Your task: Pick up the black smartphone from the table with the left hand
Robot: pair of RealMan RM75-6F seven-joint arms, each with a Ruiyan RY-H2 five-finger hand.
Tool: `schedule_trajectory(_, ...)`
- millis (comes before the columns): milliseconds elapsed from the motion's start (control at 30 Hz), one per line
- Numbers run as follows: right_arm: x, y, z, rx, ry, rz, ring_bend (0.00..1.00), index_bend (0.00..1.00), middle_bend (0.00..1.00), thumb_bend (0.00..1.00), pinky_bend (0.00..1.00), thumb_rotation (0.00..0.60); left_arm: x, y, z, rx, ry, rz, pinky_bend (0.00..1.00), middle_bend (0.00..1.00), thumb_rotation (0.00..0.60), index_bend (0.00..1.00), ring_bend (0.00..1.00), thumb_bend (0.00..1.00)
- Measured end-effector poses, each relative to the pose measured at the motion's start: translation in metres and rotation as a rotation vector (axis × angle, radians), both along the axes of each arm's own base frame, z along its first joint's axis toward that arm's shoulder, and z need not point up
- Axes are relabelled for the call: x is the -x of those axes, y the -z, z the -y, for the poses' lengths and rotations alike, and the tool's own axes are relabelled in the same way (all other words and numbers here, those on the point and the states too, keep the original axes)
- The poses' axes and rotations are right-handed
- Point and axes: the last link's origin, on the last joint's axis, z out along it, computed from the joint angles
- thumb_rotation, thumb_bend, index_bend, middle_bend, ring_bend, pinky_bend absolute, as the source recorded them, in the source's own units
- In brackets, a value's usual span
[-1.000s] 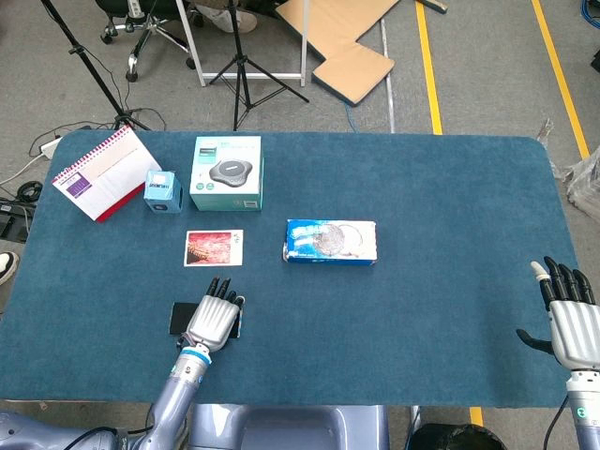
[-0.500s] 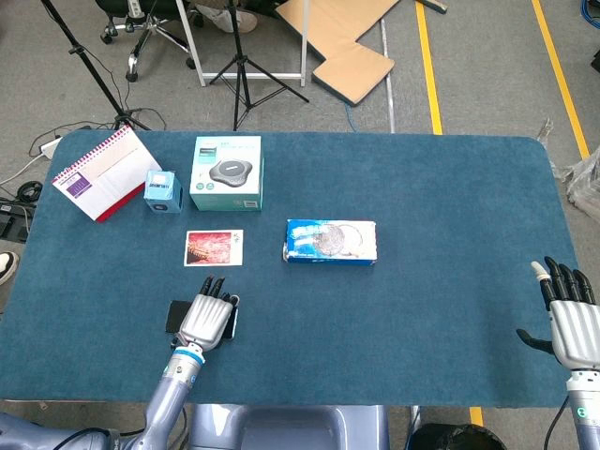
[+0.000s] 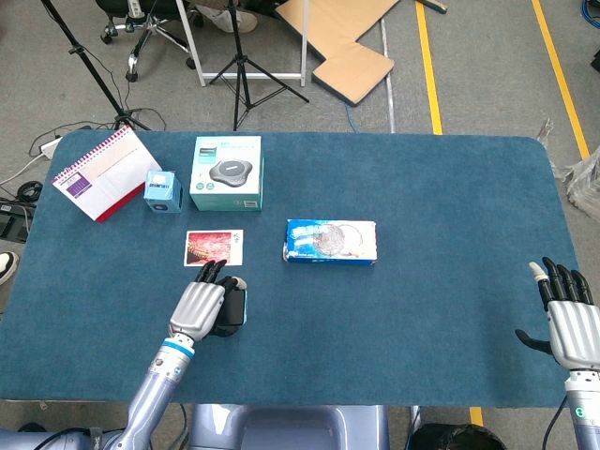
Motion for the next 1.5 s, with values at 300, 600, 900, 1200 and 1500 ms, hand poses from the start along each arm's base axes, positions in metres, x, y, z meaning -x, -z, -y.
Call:
schedule_trajectory(300, -0.001, 0.001, 0.0, -0.004, 0.001, -0.002, 0.0, 0.02, 0.0, 0.0, 0.0, 0.6, 0.002, -0.015, -0.003, 0.029, -0.065, 0.442, 0.0, 0.35, 0.6, 0.37, 0.0, 0.21)
schedule_trajectory(600, -0.001, 0.002, -0.001, -0.012, 0.005, -0.008, 0.0, 0.02, 0.0, 0.0, 0.0, 0.6, 0.021, -0.015, -0.006, 0.204, -0.249, 0.922, 0.0, 0.35, 0.6, 0.37, 0.0, 0.21)
schedule_trajectory(900, -0.001, 0.001, 0.0, -0.006, 0.007, -0.009, 0.0, 0.02, 0.0, 0.0, 0.0, 0.6, 0.07, -0.005, -0.018, 0.293, -0.357, 1.13, 0.0, 0.34, 0.6, 0.37, 0.0, 0.21)
schedule_trajectory(1200, -0.001, 0.003, -0.001, -0.01, 0.007, -0.013, 0.0, 0.02, 0.0, 0.0, 0.0, 0.6, 0.097, 0.006, -0.02, 0.325, -0.401, 1.148, 0.0, 0.34, 0.6, 0.37, 0.0, 0.2)
schedule_trajectory(1500, -0.001, 0.004, 0.0, -0.02, 0.007, -0.007, 0.0, 0.02, 0.0, 0.0, 0.0, 0.6, 0.115, 0.01, -0.021, 0.347, -0.402, 1.13, 0.0, 0.28, 0.6, 0.29, 0.0, 0.0)
